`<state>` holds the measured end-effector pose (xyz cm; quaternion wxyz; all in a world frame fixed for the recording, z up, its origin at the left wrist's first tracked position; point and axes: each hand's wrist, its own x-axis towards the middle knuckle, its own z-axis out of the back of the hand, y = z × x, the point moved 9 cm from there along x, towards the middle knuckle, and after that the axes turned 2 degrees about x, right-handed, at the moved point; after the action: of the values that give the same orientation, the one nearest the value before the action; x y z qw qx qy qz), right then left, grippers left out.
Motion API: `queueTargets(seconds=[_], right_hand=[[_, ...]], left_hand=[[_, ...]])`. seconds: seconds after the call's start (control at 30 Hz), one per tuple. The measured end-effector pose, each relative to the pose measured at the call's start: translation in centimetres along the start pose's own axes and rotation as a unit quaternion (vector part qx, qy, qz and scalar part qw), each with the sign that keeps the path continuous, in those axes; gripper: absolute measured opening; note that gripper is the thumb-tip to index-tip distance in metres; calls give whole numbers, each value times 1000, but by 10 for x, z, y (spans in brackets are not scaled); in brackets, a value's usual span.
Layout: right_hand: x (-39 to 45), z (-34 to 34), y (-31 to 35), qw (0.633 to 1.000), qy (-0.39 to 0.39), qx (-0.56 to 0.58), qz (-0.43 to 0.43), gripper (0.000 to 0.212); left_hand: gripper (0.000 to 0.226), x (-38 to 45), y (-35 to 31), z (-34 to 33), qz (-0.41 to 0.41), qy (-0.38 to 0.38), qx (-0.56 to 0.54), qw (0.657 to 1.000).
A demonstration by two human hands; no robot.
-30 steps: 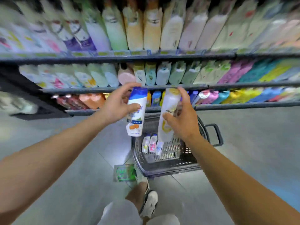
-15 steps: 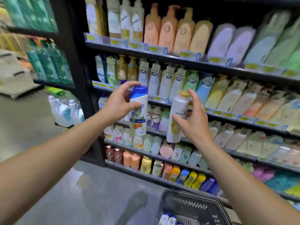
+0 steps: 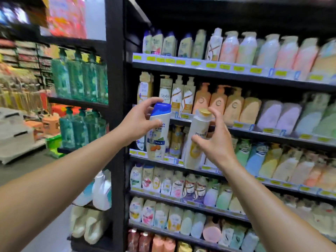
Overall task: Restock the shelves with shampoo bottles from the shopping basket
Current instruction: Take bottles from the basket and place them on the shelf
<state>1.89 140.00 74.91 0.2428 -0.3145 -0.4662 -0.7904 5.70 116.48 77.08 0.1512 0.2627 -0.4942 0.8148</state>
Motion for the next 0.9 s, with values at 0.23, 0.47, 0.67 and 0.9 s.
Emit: queueTargets(seconds=[0.23,0.47,0.67,0.9], right_hand=[[74,-28,34,999,-31,0,25,87],[161,-30,36,994,-78,-30,67,86],[245,-14,43,983,-127,-26,127,87],[321,-5,47,970,-162,-56,175,87]], left_hand=[[54,67,1,48,-49,-19,-1,999],[55,145,4,63,-86,-26,-32,995],[54,222,1,58,-126,-41,-45,990],[52,296,4,46,-159,-53,-33,985]])
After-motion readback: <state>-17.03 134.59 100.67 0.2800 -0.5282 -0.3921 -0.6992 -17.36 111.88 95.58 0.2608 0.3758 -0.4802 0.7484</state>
